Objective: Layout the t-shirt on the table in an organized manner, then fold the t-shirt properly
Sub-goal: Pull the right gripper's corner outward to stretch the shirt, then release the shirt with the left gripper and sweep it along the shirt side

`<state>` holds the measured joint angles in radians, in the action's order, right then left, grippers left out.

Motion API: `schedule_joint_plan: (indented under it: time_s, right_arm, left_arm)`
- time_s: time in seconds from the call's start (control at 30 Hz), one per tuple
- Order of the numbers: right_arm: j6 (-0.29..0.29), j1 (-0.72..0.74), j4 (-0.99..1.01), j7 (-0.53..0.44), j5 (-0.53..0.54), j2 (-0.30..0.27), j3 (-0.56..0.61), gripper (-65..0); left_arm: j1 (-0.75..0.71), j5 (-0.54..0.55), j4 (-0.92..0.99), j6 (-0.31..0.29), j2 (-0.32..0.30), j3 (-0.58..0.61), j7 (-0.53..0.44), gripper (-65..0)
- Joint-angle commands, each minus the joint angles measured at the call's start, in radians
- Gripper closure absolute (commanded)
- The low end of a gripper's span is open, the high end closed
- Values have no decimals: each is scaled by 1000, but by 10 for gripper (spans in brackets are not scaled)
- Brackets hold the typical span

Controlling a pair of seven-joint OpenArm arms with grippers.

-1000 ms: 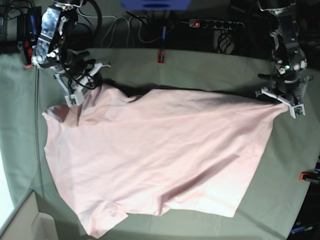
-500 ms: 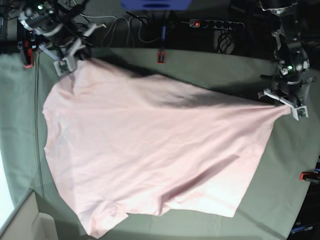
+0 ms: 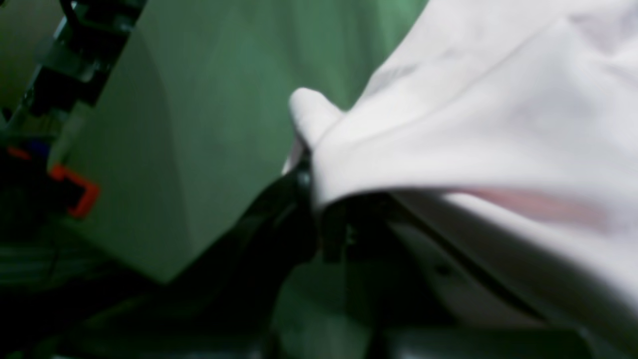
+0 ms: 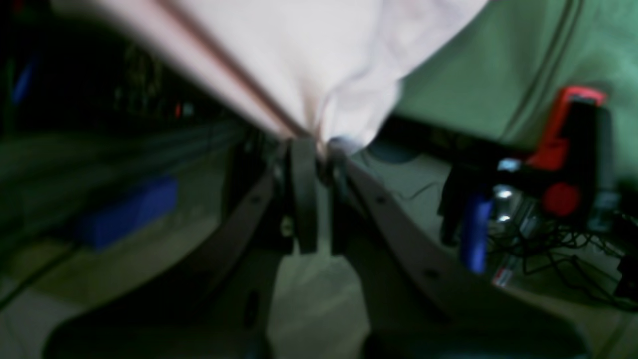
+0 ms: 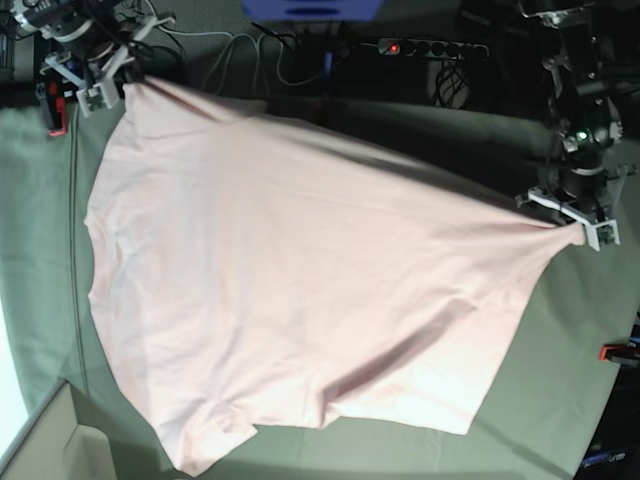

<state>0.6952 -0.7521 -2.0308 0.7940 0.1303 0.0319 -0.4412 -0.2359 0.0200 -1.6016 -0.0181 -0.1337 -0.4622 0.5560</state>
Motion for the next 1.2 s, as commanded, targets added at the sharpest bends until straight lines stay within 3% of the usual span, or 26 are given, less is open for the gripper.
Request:
schedule_joint_plan:
  time_s: [0.0,0.07,0.33,0.43,0.67,0.7,0.83,0.9,1.17]
  right_arm:
    - [3,-22,-14,-5,-1,-16,14,0]
    - [3,-37,-11,-5,-1,-22,52,-14]
    - [3,-37,5,-5,-2,-23,92,-314]
    - [3,-13,5,-5,-1,-23,46,-375]
    - [3,35,6,-5,-1,-20,-17,-381]
    - [3,38,6,-5,-1,-20,-17,-381]
    - [3,41,6,-5,-1,-20,-14,-381]
    - [3,58,6,-5,-2,-20,-15,-381]
    - [3,108,6,100,-2,-42,-26,-381]
  left_arm:
    - [3,-5,-7,13,-4,-4,-23,-1]
    - [2,-5,-3,13,-1,-4,-23,-2]
    - [-35,-5,-18,13,10,-4,-20,-5]
    - [-50,-5,-32,13,12,-4,-20,-5]
    - [-101,-7,-98,11,7,-4,-20,-29]
    - [-109,-7,-111,11,7,-4,-20,-65]
    - [-109,-12,-131,16,15,-11,-20,-312]
    - [-110,-12,-138,14,12,-13,-20,-376]
    - [-150,-12,-289,13,7,-13,-20,-390]
